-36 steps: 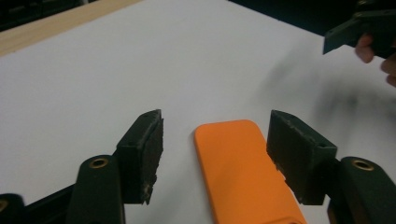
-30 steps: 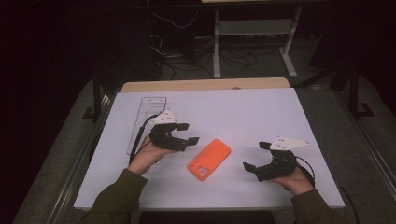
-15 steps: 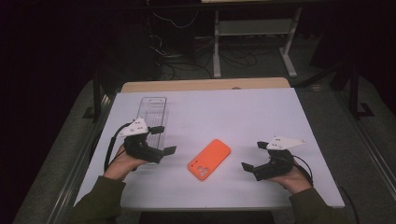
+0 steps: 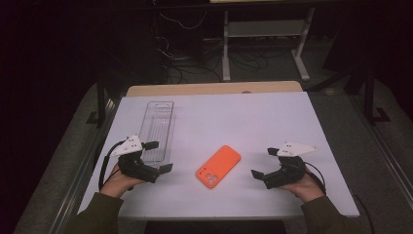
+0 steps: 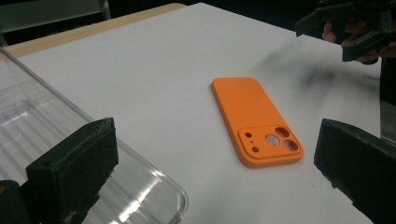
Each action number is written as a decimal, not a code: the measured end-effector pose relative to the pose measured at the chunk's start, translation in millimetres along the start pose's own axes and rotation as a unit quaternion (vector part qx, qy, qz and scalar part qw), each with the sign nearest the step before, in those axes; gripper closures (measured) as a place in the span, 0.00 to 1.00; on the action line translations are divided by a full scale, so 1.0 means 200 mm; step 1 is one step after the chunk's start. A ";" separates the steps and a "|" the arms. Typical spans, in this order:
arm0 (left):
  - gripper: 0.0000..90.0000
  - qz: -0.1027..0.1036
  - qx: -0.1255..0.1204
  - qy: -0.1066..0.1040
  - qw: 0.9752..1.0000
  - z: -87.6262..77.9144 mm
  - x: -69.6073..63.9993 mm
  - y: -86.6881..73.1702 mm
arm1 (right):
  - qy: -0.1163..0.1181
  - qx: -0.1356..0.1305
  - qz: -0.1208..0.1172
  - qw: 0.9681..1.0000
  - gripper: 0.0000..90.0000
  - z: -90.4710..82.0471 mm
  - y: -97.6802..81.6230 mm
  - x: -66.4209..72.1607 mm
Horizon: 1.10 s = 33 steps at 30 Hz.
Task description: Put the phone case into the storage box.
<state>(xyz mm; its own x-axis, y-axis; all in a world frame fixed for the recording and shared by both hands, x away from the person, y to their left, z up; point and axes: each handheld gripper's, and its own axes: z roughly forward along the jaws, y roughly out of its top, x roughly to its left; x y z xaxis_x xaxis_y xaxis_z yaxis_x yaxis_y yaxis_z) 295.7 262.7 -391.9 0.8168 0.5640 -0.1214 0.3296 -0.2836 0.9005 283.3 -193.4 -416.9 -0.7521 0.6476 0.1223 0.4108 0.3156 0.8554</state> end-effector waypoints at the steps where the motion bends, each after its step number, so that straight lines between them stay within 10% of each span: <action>1: 0.00 -0.002 -0.004 0.002 1.000 -0.02 -0.01 -0.02 | 0.000 -0.001 -0.001 1.000 0.00 0.00 0.00 0.00; 33: 0.00 -0.009 0.000 -0.006 1.000 0.09 0.00 0.11 | 0.000 -0.003 0.001 1.000 0.00 0.00 0.00 0.00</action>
<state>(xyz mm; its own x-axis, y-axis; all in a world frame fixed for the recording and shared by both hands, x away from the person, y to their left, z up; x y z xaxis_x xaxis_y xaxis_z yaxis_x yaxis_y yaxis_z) 310.7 242.5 -379.3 0.8165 0.5597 -0.1417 0.3438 -0.2741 0.8981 283.6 -193.7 -415.9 -0.7517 0.6477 0.1244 0.4089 0.3096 0.8584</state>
